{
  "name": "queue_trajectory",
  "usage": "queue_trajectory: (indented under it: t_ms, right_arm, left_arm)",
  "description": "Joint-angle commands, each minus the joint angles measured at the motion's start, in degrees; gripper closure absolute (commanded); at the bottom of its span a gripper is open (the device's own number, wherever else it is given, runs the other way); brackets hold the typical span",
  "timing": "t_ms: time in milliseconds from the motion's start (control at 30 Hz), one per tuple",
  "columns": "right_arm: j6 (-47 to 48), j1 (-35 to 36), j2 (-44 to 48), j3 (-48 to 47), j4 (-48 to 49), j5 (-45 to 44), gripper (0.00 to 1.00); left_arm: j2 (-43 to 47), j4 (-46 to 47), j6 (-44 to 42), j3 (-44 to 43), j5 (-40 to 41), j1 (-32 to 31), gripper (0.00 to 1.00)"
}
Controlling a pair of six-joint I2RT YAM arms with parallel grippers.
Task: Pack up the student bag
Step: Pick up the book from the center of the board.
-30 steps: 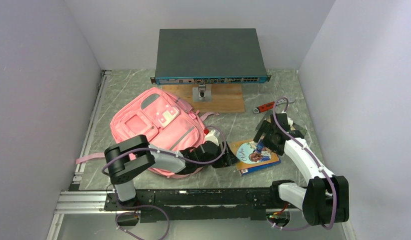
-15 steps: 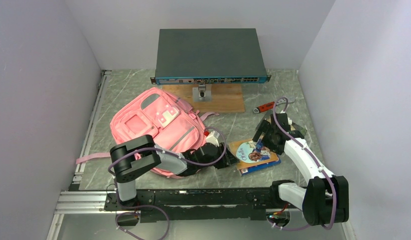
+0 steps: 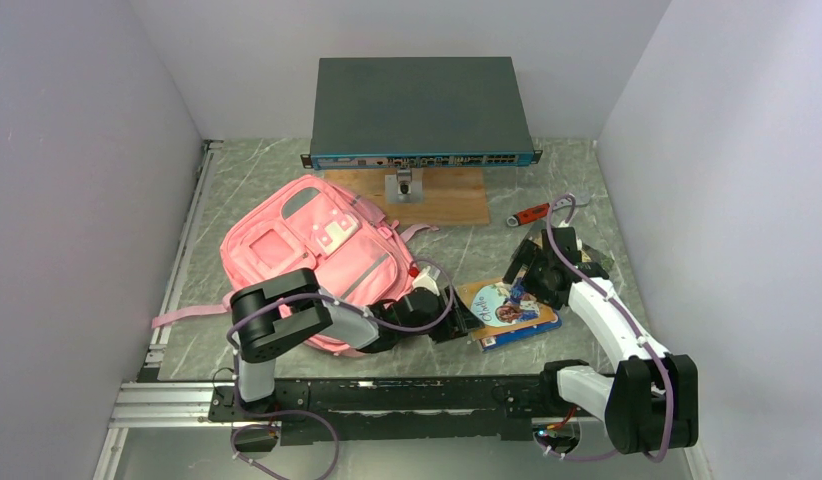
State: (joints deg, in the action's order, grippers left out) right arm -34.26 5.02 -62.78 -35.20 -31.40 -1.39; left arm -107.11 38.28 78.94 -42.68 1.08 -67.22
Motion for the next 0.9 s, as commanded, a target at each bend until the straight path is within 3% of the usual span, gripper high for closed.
queue_trajectory:
  t_ms: [0, 167, 467, 633, 867]
  right_arm:
    - [-0.54, 0.20, 1.19, 0.29, 1.17, 1.12, 0.07]
    - [-0.44, 0.18, 1.50, 0.48, 1.12, 1.78, 0.07]
    - [1.23, 0.95, 2.90, 0.49, 1.96, 5.18, 0.07]
    - [5.83, 1.12, 5.02, -1.22, 2.45, 10.22, 0.06]
    - [9.68, 1.59, 9.56, -6.55, 1.05, 15.39, 0.00]
  left_arm:
    - [-0.67, 0.45, -0.04, -2.55, -0.55, 0.04, 0.36]
    - [-1.58, 5.22, 1.32, -1.91, -1.48, 0.71, 0.48]
    - [4.21, 7.21, -2.93, 2.29, -1.22, 2.18, 0.88]
    - [14.61, 2.93, -9.21, 4.71, 0.57, 4.21, 1.00]
    - [29.06, -5.86, -16.95, 8.74, -2.64, 9.63, 1.00]
